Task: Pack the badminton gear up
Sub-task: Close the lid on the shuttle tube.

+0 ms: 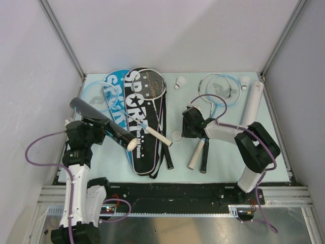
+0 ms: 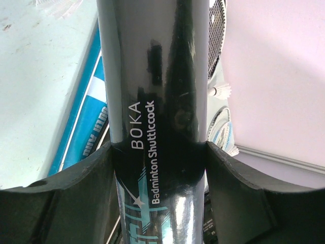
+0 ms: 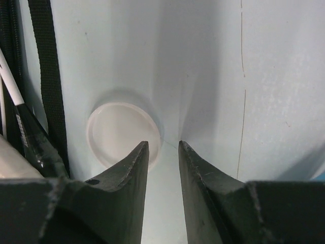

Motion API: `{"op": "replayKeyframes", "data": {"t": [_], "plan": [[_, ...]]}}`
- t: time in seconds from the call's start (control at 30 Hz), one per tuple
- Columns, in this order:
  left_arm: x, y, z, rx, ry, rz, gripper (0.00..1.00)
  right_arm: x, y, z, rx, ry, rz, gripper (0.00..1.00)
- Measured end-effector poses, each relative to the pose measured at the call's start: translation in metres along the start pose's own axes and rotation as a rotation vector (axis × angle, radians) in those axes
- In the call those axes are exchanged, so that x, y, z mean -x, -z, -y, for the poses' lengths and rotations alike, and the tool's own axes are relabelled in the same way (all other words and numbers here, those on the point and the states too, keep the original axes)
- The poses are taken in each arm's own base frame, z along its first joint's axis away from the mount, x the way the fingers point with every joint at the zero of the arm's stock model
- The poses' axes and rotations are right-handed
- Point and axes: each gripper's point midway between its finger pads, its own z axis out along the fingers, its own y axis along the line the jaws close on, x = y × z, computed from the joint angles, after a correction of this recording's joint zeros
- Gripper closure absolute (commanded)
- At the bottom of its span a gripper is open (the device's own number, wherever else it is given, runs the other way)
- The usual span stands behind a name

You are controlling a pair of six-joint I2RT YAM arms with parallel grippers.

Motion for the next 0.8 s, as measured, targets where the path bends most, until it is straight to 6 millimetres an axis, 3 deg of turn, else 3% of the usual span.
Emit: {"op": "replayKeyframes", "data": {"t": [0.33, 0.6, 0.8], "plan": [[0.000, 0.000, -0.001, 0.005, -0.002, -0.002, 0.76, 0.004, -0.015, -0.010, -0.053, 0.025, 0.001, 0.76], [-0.001, 0.000, 0.000, 0.005, 0.033, -0.003, 0.77, 0.005, -0.015, -0.002, -0.128, 0.047, 0.008, 0.97], [-0.002, 0.000, 0.002, 0.004, 0.087, -0.011, 0.78, 0.006, -0.014, 0.000, -0.146, 0.052, 0.015, 1.00]]}}
